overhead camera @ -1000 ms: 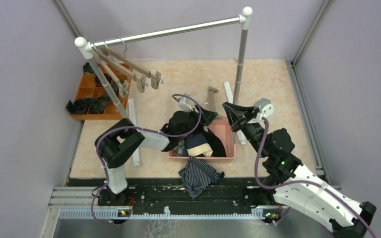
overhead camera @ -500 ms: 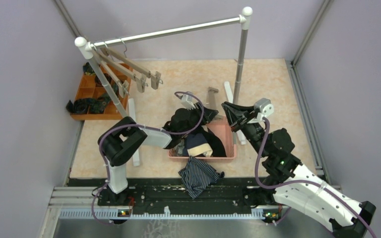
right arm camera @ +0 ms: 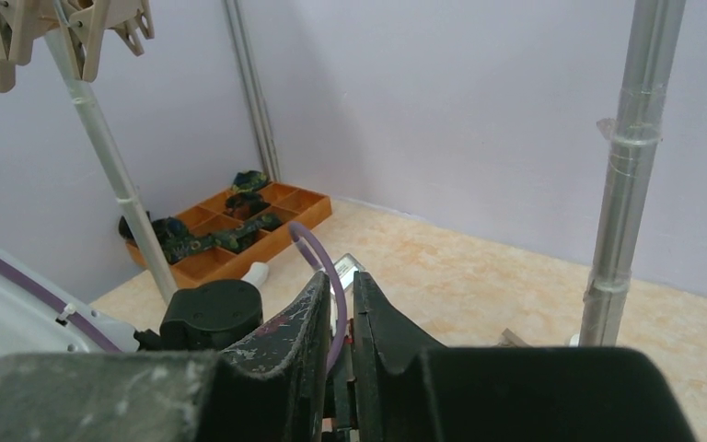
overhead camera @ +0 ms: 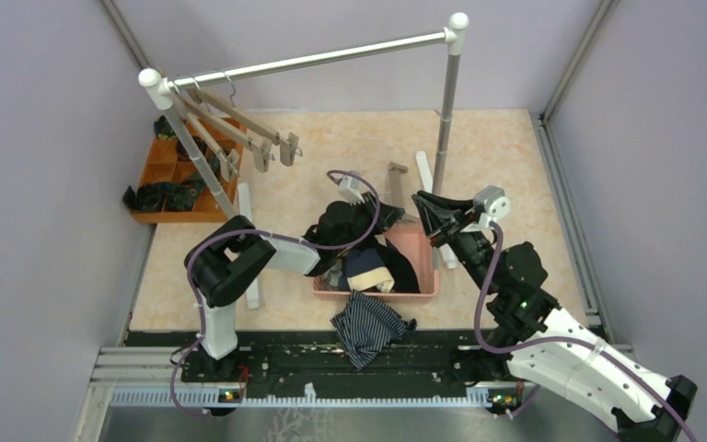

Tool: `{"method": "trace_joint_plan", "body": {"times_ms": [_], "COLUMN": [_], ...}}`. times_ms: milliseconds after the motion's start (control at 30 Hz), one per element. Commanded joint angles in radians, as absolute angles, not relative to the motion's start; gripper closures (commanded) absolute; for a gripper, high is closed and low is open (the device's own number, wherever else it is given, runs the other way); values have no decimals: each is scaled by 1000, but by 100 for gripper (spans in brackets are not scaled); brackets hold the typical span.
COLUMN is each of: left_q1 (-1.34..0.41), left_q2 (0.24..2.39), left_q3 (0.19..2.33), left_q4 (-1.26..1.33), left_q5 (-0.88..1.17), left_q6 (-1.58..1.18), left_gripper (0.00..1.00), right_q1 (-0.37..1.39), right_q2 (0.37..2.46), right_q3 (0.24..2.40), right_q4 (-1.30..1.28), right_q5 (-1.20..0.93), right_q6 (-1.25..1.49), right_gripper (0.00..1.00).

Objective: Remove the underwear clipped to the hanger
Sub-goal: Pick up the hanger at the center of the board.

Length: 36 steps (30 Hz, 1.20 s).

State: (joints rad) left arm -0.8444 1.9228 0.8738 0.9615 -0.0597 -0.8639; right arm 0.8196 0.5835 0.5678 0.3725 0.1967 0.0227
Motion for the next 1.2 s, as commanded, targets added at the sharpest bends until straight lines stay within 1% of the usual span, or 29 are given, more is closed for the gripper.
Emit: {"method": "trace_joint_plan", "body": {"times_ms": [0,167,200,233,267,500,733,867,1167], "left_q1": [-850,-851,-851,-852,-852,-853,-853,-861,-950], "left_q2": [1938,1937,1937,1938,1937,1884,1782,1712,1550], "left_q3": [883,881,881,879,877,883,877,870,848], "left_q4": [989,979,981,982,982,907,798,726,594], "left_q5": [-30,-25,-25,-25,-24,-30,-114,-202,-504], "left_q6": [-878,-879,-879,-880,-878,-776,-667,-576,-296], "left_gripper": [78,78,82,92,100,100,100,100,100], "right_q1": [811,811,812,811,812,811,811,811,812], "right_q2": [553,541,541,541,542,541,537,537,528], "right_q3": [567,561,560,559,557,555,555,554,549], "right_q4": [428,431,434,436,439,442,440,440,455], "right_q5": [204,209,211,212,214,211,200,197,177], "right_q6": [32,30,30,31,30,31,32,32,40], "right_gripper": [83,83,83,83,83,81,81,80,80]}}
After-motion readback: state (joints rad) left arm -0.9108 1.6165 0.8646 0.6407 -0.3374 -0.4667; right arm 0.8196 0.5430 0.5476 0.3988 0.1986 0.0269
